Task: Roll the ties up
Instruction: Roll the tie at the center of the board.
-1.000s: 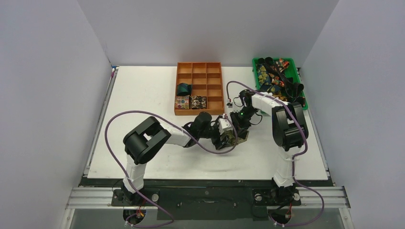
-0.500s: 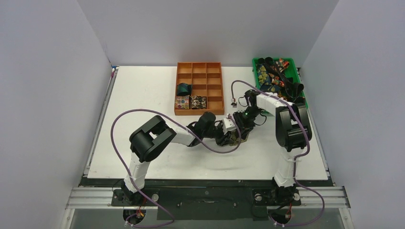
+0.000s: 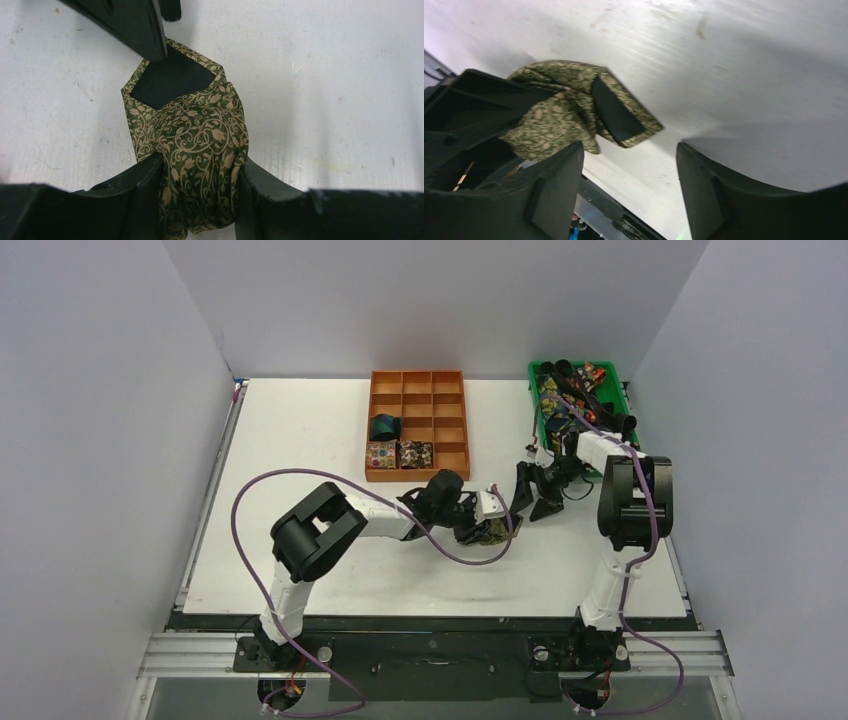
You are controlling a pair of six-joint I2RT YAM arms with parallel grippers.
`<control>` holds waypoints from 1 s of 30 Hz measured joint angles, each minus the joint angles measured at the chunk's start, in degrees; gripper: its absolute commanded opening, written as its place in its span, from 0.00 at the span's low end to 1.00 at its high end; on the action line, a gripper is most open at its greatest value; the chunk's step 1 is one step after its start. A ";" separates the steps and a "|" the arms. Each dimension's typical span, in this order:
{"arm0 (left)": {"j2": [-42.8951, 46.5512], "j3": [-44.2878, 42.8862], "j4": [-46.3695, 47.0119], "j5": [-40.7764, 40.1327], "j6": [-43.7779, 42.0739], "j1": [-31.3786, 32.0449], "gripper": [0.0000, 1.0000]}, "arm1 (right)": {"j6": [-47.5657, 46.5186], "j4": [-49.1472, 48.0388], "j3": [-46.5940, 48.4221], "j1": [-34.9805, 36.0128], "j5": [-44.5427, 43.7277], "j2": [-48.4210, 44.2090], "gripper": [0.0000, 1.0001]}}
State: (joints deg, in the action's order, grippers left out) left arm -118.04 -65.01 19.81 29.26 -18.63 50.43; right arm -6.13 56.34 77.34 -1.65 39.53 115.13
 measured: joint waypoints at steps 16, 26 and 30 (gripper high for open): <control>-0.26 -2.54 -5.25 0.24 -1.22 -0.20 0.11 | -5.29 2.40 -0.76 5.95 15.04 3.13 0.65; -0.42 -3.19 -6.27 0.39 -1.46 -0.24 0.12 | -8.98 5.16 -0.66 9.31 17.66 2.27 0.69; -0.44 -3.26 -6.34 0.46 -1.57 -0.24 0.14 | -9.27 5.42 -0.11 9.86 16.37 2.27 0.44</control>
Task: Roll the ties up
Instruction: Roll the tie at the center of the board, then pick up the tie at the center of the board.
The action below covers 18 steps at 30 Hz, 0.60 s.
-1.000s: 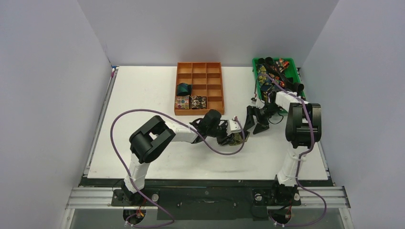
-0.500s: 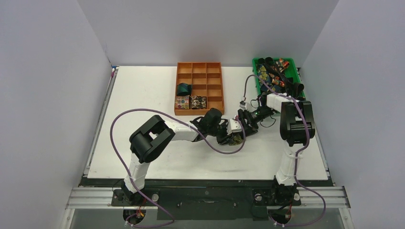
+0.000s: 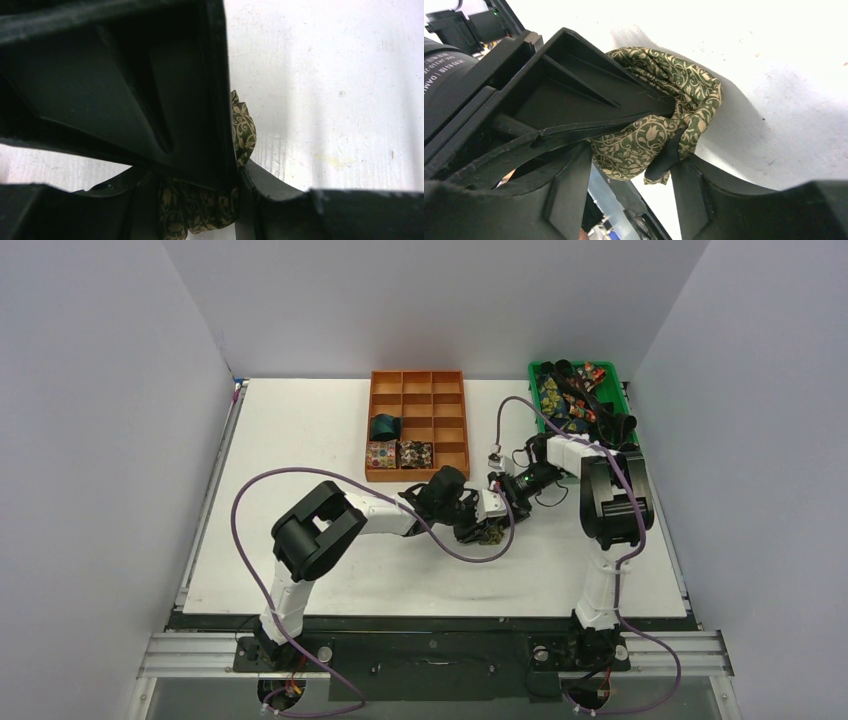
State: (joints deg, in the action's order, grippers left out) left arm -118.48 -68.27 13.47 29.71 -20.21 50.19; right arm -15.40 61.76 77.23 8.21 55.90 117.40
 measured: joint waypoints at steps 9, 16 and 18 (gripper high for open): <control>0.02 0.50 0.22 -0.20 1.07 -0.55 0.84 | 5.35 -1.73 -0.37 1.77 -5.29 -3.43 0.00; 5.60 11.69 8.72 0.59 5.62 -3.37 0.97 | 5.07 -3.41 -2.27 2.45 -5.84 -5.29 0.00; 7.50 15.17 11.41 0.48 6.82 -4.33 0.97 | 4.44 -3.56 -2.60 2.75 -6.14 -5.86 0.00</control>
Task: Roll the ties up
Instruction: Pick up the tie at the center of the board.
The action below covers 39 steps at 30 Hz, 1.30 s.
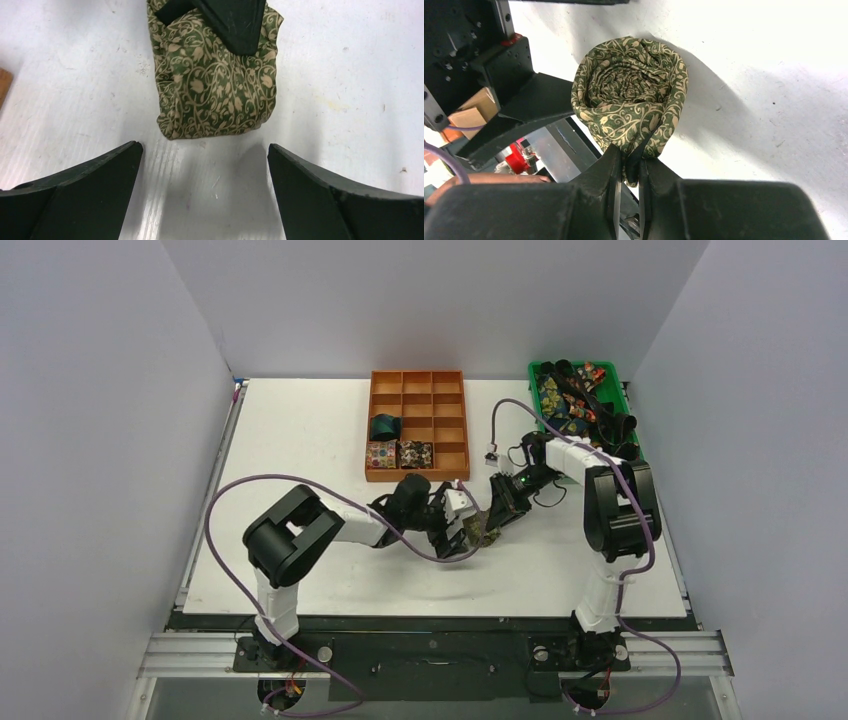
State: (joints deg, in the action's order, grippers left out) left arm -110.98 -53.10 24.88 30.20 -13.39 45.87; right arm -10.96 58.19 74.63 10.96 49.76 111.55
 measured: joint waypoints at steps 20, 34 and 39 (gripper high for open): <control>-6.86 -3.10 11.52 -0.33 5.29 2.89 0.12 | 2.75 -5.68 -3.28 4.22 -0.28 -5.49 0.00; 7.85 4.37 3.06 1.90 5.53 0.33 0.97 | -1.79 1.40 1.20 4.83 -2.10 -7.19 0.00; 21.51 8.26 -4.94 4.09 6.19 -6.60 0.97 | -9.60 8.11 9.92 4.83 -6.16 -7.21 0.00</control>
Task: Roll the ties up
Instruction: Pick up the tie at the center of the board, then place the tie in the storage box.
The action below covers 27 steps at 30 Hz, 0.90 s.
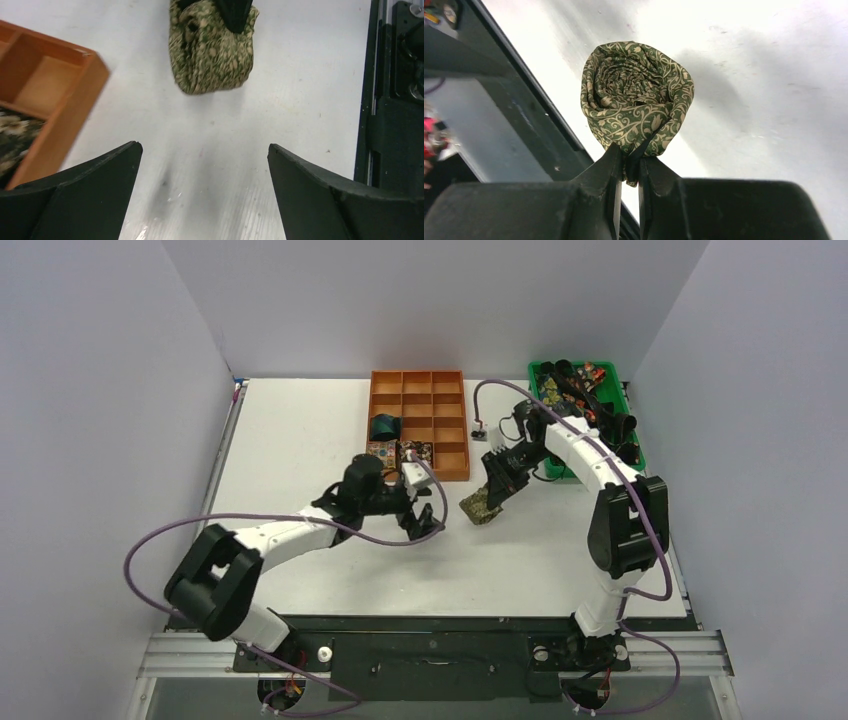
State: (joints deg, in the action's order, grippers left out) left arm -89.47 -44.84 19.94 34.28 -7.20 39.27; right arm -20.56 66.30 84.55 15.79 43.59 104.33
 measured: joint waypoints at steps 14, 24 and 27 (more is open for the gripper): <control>20.92 4.72 -17.62 -3.02 3.21 -17.97 0.97 | -26.16 15.47 40.87 2.95 -17.38 9.14 0.00; 29.68 10.08 -20.39 -5.86 10.51 -25.57 0.97 | -31.34 8.57 41.83 12.41 -30.97 16.17 0.00; 32.57 11.47 -21.29 -6.23 11.52 -26.60 0.97 | -31.26 6.34 41.83 13.22 -32.76 19.02 0.00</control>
State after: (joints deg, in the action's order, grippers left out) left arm -56.90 -33.36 -1.34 28.05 4.32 12.67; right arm -51.81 72.64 126.39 29.02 10.83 123.35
